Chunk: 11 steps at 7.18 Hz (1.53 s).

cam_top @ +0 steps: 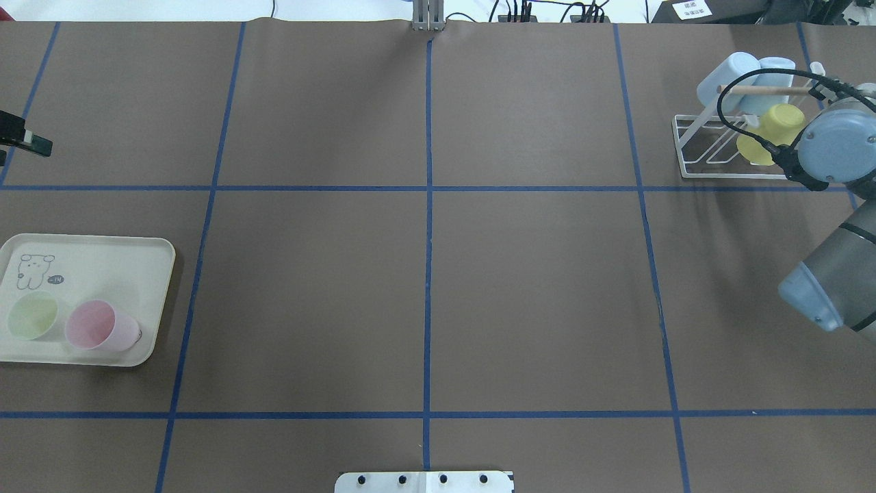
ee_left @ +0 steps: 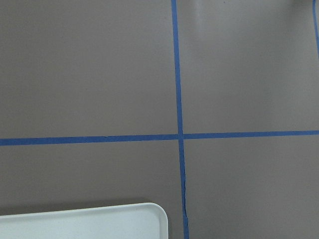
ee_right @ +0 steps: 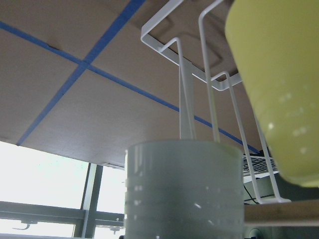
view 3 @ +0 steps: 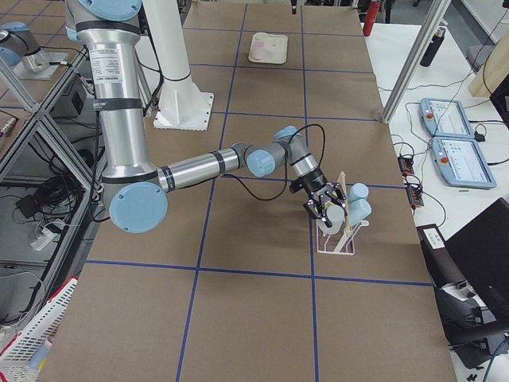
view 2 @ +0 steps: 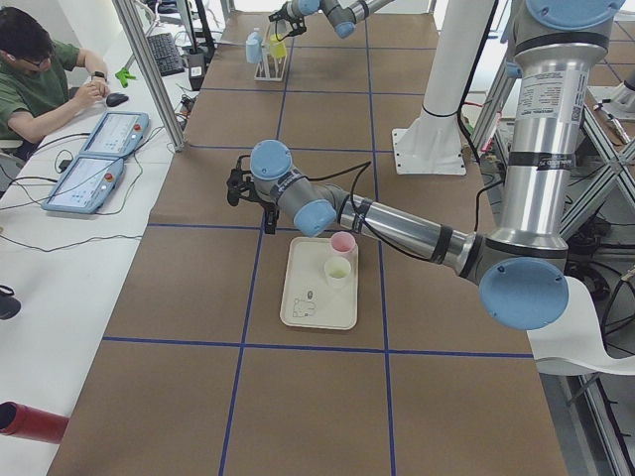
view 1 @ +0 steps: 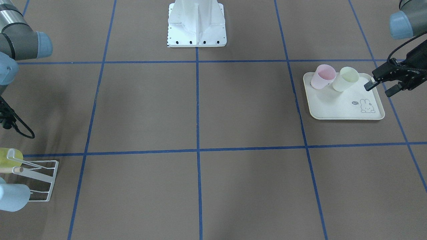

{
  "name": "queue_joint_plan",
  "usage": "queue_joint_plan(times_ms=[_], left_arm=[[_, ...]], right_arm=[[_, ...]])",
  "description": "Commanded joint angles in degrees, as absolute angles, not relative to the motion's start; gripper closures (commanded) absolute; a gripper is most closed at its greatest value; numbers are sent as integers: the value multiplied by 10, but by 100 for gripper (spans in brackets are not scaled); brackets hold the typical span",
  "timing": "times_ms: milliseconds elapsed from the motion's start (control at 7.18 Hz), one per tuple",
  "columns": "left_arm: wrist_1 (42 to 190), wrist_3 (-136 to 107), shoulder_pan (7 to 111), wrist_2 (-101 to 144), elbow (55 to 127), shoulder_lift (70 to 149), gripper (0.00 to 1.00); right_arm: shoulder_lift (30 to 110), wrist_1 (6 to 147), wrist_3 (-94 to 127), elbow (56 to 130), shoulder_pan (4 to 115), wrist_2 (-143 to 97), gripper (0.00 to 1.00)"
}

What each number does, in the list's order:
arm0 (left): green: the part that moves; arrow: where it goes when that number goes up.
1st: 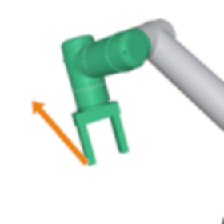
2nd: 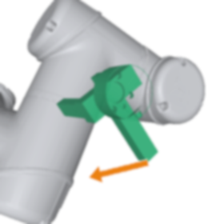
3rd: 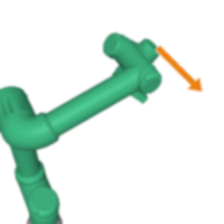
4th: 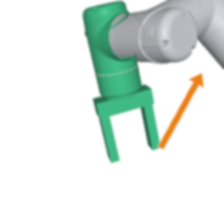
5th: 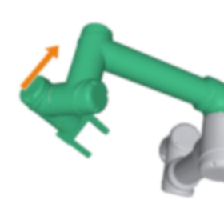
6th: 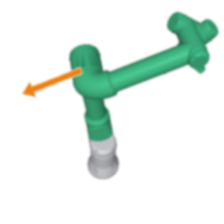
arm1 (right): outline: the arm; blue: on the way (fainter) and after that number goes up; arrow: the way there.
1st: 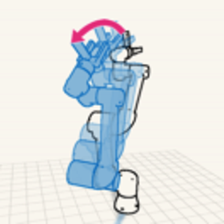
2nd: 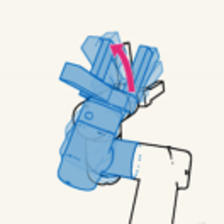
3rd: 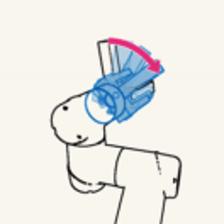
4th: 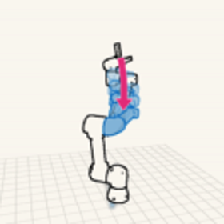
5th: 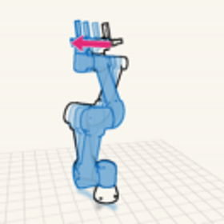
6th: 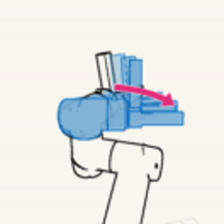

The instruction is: Transfer IKEA cup to right arm and place on rack

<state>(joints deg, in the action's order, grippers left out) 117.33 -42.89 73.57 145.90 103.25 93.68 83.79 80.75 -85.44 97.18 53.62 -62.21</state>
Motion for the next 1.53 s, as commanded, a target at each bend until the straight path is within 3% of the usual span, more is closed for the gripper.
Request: queue_joint_plan(times_ms=[0,697,836,1393], left_arm=[[1173,-429,736,1459,1032,938,0],[1173,-430,736,1459,1032,939,0],[1173,-430,736,1459,1032,939,0],[1178,-429,736,1454,1035,936,0]], right_arm=[[838,803,-853,964,531,-621,54],[828,803,-855,957,530,-622,7],[827,803,-855,961,530,-622,2],[817,806,-832,1036,571,-701,2]])
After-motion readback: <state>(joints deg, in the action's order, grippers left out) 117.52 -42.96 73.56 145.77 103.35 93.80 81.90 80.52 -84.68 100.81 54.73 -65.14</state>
